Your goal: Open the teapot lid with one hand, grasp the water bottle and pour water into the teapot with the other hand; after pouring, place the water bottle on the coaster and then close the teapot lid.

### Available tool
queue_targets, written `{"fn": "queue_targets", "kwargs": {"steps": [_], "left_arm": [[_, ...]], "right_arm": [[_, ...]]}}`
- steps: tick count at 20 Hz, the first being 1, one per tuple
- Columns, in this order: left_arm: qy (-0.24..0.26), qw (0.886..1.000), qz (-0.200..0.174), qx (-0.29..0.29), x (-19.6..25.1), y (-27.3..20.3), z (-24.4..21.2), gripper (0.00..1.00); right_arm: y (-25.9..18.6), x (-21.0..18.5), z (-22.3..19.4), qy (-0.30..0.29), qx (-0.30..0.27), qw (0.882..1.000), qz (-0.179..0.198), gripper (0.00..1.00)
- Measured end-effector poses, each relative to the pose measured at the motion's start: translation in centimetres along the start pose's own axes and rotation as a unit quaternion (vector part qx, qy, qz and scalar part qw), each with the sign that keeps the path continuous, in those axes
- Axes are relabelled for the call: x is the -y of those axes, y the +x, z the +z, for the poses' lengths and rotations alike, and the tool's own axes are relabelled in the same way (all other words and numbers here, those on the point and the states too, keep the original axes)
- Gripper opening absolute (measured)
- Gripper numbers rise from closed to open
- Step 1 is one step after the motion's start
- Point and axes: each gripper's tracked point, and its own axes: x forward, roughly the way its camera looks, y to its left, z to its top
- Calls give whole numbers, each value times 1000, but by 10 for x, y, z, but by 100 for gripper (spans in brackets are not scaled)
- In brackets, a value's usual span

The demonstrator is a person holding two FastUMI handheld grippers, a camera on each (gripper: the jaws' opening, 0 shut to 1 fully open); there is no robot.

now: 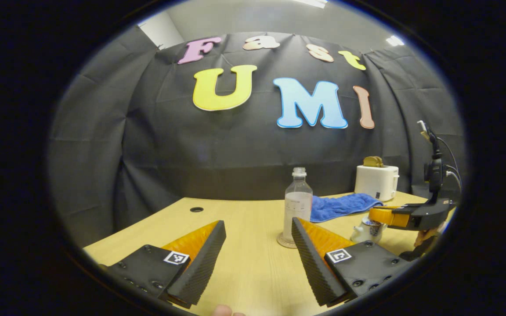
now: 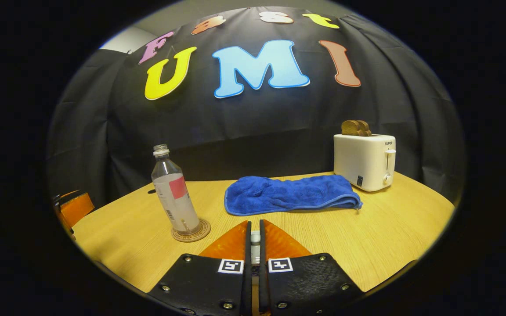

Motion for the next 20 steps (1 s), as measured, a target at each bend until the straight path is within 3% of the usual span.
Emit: {"fn": "queue_targets", "kwargs": {"steps": [2,7,13,20], "left_arm": [[2,1000,-4,3,5,-2,3,100],[8,1000,-14,9,23,-10,8,100],[6,1000,-24,19,53,-28,10,100],[9,999,-14,42,75,-55,-3,100]], "right_arm": [[-1,-2,1,-2,1,1000,5,6],[-23,-9,21,-10,26,1000,10,19],[-75,-24,38,-8,69,998,9,19],[-120,-35,23,-37,110,993,-13,19]]}}
